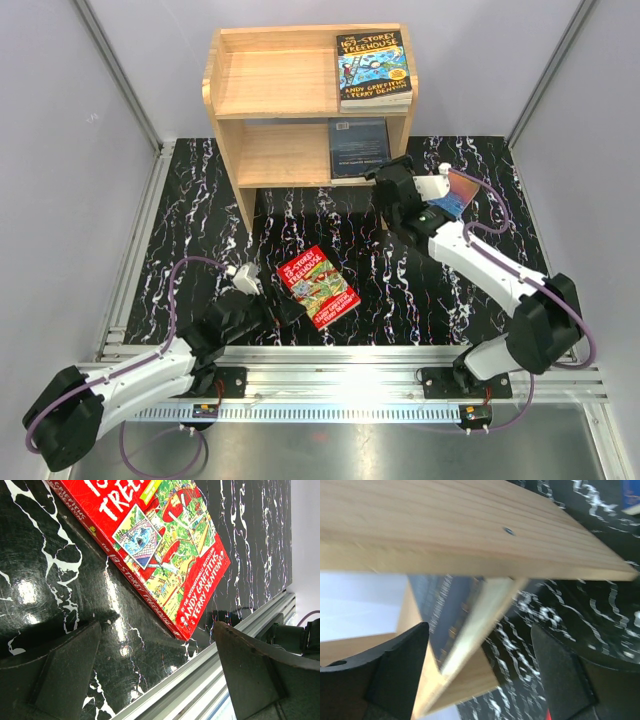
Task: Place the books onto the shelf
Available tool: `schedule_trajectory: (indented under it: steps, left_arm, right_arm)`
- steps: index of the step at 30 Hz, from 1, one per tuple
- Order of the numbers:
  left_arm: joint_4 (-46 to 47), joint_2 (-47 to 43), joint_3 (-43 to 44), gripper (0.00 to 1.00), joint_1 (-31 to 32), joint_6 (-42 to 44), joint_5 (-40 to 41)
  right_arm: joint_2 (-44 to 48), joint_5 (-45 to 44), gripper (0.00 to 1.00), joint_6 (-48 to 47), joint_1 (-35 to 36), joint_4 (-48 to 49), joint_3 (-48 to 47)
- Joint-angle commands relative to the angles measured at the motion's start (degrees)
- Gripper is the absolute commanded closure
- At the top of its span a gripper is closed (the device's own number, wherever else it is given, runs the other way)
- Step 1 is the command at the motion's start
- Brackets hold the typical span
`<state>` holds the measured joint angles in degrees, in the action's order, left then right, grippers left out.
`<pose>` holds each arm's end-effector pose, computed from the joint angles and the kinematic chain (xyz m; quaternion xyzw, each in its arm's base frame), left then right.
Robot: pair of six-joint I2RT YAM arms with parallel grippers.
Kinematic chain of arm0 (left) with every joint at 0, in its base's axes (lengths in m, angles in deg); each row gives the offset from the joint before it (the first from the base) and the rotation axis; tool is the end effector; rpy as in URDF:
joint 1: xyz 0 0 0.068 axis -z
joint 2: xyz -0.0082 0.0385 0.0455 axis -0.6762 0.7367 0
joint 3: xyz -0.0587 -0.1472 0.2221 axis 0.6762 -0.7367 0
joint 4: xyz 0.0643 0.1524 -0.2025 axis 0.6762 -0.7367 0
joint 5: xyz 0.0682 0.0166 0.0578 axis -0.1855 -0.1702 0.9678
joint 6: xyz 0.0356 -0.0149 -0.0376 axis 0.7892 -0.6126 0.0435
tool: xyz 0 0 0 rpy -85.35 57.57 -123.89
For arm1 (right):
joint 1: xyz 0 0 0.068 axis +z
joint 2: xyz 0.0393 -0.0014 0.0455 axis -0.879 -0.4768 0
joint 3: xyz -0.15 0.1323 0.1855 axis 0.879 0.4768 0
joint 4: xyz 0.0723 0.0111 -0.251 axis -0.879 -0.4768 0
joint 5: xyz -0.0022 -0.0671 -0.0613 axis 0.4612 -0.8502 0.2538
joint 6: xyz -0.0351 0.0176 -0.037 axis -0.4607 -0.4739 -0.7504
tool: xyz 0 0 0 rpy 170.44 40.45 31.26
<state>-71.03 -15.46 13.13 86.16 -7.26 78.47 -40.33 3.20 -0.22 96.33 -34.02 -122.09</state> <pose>0.1073 -0.1035 0.1325 -0.0703 0.8536 -0.3960 0.3310 0.2910 0.1769 0.3173 0.4494 0.6967 0.2658 0.4920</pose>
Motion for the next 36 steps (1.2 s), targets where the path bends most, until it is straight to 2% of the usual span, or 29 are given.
schedule_trajectory:
  steps: [1,7,10,13,15,17,20,29,36]
  left_arm:
    - [1.4,0.7,-2.1,0.01,0.2,0.4,-0.4]
    - [0.2,2.1,-0.5,0.01,0.2,-0.2,0.8]
    - [-0.4,4.4,1.9,0.01,0.2,-0.4,1.4]
    - [0.6,9.0,4.2,0.01,0.2,-0.6,1.4]
    - [1.5,13.6,5.5,0.01,0.2,-0.7,1.3]
    - [1.7,17.9,7.9,0.01,0.2,-1.0,1.3]
    - [1.7,22.9,10.7,0.01,0.3,-2.0,2.9]
    - [-1.9,31.6,16.5,0.01,1.7,-4.7,5.1]
    - [-0.5,38.2,19.8,0.01,2.9,-5.7,4.5]
  right_arm:
    - [4.9,0.6,0.09,-1.7,1.8,-4.4,2.1]
    - [14.8,1.6,0.07,-5.6,4.1,-8.7,11.5]
    - [18.7,6.5,0.07,-11.2,4.2,-7.7,18.4]
    - [21.2,15.9,0.08,-17.0,4.3,-1.9,27.2]
    - [21.6,24.6,0.07,-19.6,4.4,6.8,34.8]
    - [19.3,31.0,0.07,-20.8,4.5,13.9,39.2]
    - [12.8,35.2,0.08,-22.8,4.5,17.0,39.2]
    - [-2.2,42.7,0.10,-23.5,5.4,31.1,39.2]
    - [-7.1,45.0,0.19,-21.6,9.5,37.5,39.7]
